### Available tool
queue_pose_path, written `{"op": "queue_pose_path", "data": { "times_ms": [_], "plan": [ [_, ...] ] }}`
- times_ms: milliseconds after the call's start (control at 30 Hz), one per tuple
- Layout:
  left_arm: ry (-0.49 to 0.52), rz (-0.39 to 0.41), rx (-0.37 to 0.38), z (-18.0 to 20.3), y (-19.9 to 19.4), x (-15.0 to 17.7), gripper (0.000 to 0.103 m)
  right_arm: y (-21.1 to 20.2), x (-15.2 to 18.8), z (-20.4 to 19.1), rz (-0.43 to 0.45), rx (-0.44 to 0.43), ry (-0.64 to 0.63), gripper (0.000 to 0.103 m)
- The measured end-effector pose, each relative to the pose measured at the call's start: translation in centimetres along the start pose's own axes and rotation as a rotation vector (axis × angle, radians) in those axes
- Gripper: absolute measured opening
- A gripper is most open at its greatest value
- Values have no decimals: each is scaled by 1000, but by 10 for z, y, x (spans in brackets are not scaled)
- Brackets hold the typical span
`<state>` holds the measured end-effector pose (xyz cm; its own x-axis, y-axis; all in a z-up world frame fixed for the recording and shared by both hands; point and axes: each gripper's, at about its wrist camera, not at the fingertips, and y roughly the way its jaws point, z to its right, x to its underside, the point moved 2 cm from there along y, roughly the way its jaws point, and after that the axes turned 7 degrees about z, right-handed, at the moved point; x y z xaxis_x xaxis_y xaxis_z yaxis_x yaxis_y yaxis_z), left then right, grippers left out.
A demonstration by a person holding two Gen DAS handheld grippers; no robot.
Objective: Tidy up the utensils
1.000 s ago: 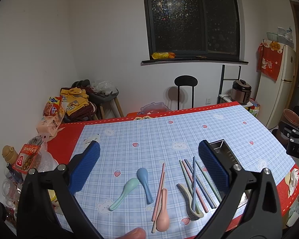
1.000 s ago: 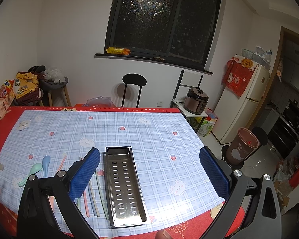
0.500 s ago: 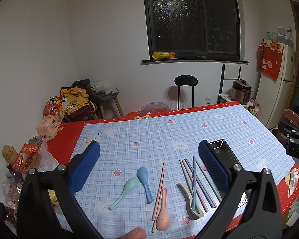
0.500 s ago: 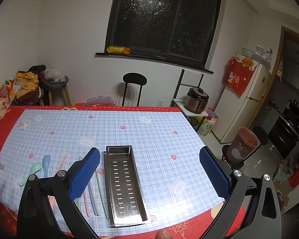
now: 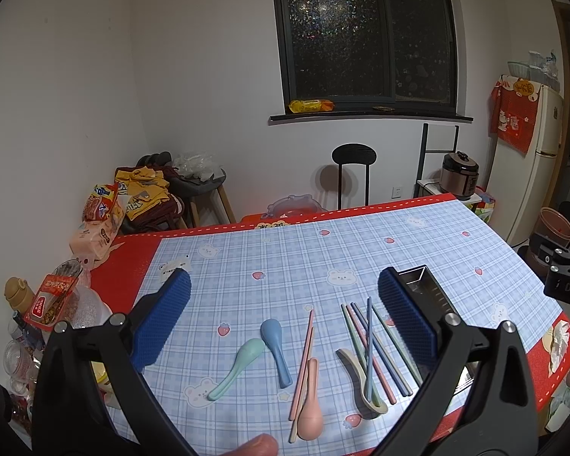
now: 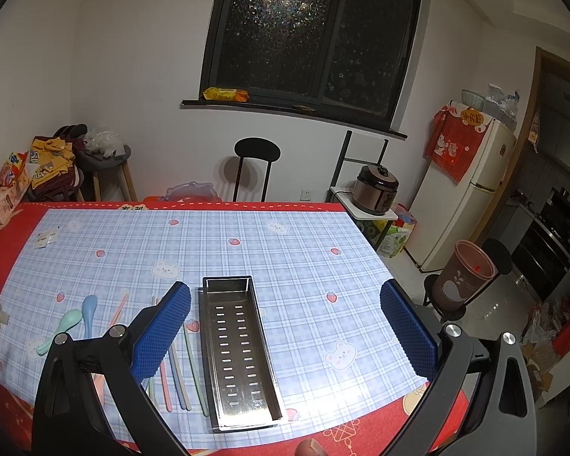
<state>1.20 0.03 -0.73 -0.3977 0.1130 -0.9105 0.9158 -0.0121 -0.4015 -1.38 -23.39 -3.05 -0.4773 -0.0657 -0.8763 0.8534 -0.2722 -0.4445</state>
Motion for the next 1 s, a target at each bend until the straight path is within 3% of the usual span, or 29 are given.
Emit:
{"op": "queue_pose_path", "data": {
  "times_ms": [733,867,1000],
  "plan": [
    [-30,-31,14,-4,0,3,98,0,2,1,-21,-22,13,98],
    [-104,-65,120,-14,7,3,97,5,2,-1,-46,-70,25,98],
    [-151,-99,147,-29,18,7,98,17,5,-7,-85,-164,42,98]
  ]
}}
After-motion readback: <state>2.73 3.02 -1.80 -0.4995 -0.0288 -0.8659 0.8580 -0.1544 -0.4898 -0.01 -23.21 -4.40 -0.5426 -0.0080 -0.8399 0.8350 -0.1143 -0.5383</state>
